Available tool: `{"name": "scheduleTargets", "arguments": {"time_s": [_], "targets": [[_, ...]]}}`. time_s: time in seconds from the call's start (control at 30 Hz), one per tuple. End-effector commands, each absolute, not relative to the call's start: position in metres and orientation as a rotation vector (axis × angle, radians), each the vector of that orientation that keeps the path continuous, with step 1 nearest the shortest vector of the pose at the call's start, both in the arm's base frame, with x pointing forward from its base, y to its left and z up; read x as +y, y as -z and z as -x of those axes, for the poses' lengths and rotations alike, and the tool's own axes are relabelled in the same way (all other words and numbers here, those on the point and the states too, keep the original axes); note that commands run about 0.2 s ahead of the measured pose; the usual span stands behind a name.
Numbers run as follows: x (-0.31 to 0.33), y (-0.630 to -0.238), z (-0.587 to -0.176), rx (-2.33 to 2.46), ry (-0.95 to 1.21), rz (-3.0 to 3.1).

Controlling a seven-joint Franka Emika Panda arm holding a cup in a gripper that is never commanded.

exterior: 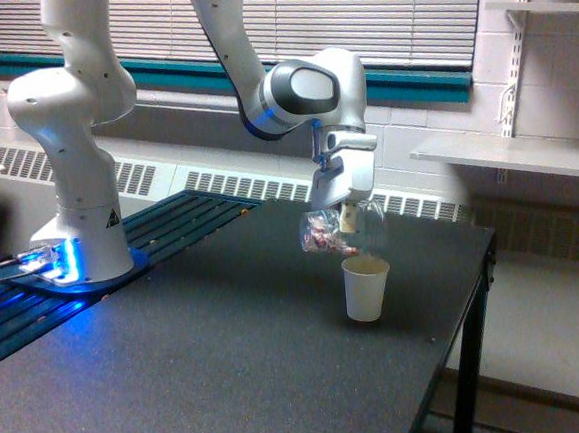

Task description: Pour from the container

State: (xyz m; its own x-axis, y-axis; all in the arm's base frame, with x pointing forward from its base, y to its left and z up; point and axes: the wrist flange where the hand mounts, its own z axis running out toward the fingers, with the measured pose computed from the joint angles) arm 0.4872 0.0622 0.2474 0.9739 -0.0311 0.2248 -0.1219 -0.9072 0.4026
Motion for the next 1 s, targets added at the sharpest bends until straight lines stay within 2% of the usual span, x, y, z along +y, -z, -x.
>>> {"name": "scheduleTargets", "arguments": {"time_s": [0.03,0.5,1.0], "targets": [[0.063,-0.245,-0.488,-0.057,-0.283,-2.676],[0.036,-0.255,-0.487,-0.116,-0.288,-2.649],[0.040,-0.254,-0.486,-0.097,-0.280,-2.650]]}}
